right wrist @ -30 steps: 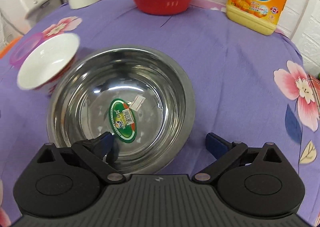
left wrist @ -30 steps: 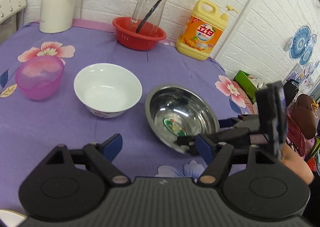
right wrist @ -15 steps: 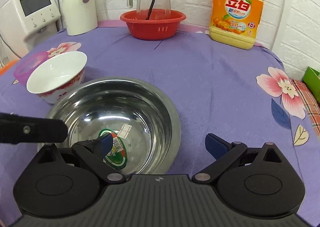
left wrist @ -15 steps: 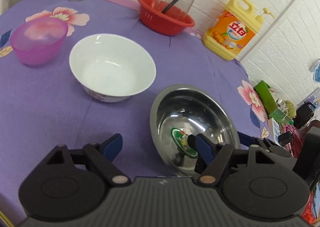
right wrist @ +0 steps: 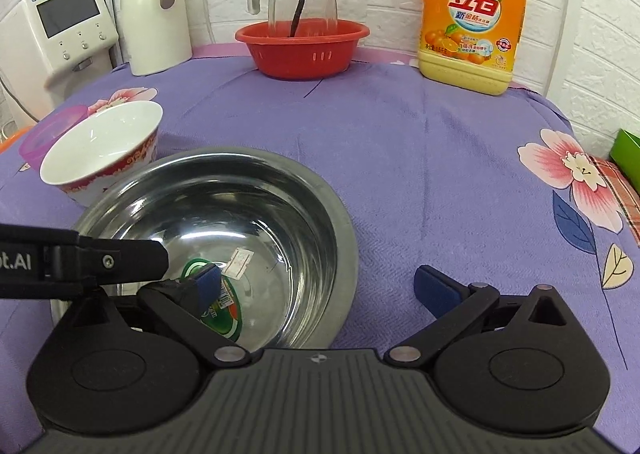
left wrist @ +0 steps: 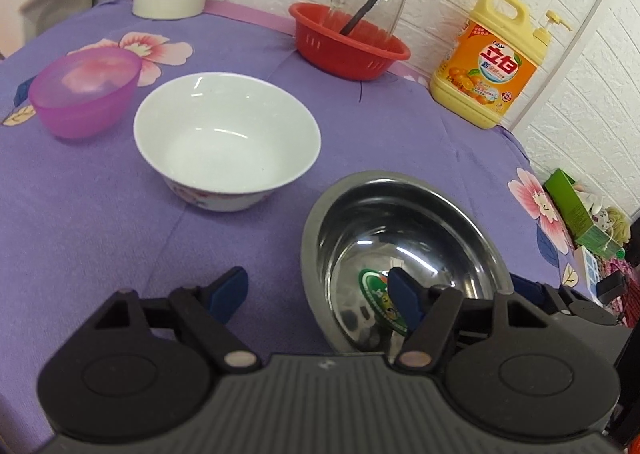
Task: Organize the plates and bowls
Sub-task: 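Close both grippers on the steel bowl rim, then lift the steel bowl with both grippers toward the plate stack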
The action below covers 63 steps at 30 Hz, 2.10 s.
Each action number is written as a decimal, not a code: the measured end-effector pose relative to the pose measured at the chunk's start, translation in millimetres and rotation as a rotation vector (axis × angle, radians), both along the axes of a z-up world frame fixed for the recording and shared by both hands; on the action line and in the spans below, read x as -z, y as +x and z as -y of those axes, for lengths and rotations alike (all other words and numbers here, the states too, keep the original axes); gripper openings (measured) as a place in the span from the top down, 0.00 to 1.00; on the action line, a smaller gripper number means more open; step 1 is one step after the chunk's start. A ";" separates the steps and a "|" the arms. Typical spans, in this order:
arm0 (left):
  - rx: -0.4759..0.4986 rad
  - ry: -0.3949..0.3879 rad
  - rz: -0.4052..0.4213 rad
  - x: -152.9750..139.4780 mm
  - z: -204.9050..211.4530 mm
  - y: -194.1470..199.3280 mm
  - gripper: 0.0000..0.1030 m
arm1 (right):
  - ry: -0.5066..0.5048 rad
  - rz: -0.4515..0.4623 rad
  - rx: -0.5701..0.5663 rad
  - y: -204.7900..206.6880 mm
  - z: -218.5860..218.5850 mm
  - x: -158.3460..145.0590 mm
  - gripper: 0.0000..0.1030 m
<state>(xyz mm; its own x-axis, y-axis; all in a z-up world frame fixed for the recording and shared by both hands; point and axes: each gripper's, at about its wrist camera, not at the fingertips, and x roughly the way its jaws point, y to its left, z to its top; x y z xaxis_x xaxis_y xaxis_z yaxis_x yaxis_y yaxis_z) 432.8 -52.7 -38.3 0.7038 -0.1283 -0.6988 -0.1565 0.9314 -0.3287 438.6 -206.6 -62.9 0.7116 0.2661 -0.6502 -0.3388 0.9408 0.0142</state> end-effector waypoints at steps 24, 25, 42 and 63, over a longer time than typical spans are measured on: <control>0.040 0.016 0.031 -8.5 -2.5 -9.7 0.68 | 0.049 0.000 -0.104 -17.2 -25.3 -10.1 0.07; 0.046 0.020 0.030 -10.5 -4.2 -12.8 0.68 | 0.060 -0.005 -0.106 -18.9 -26.5 -11.1 0.07; 0.258 -0.042 0.012 -20.8 -14.1 -155.2 0.67 | 0.013 0.070 -0.048 -178.9 -36.1 -28.6 0.05; 0.383 0.063 0.017 -2.3 -6.0 -200.8 0.51 | 0.021 -0.027 0.013 -235.6 -33.3 -4.8 0.00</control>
<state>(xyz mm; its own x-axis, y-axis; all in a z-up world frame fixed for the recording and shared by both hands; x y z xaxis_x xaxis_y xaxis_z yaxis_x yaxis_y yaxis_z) 231.9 -46.6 -36.0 0.6245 -0.3416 -0.7024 0.2115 0.9396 -0.2690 203.1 -173.4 -58.0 0.6971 0.2709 -0.6638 -0.3259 0.9444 0.0433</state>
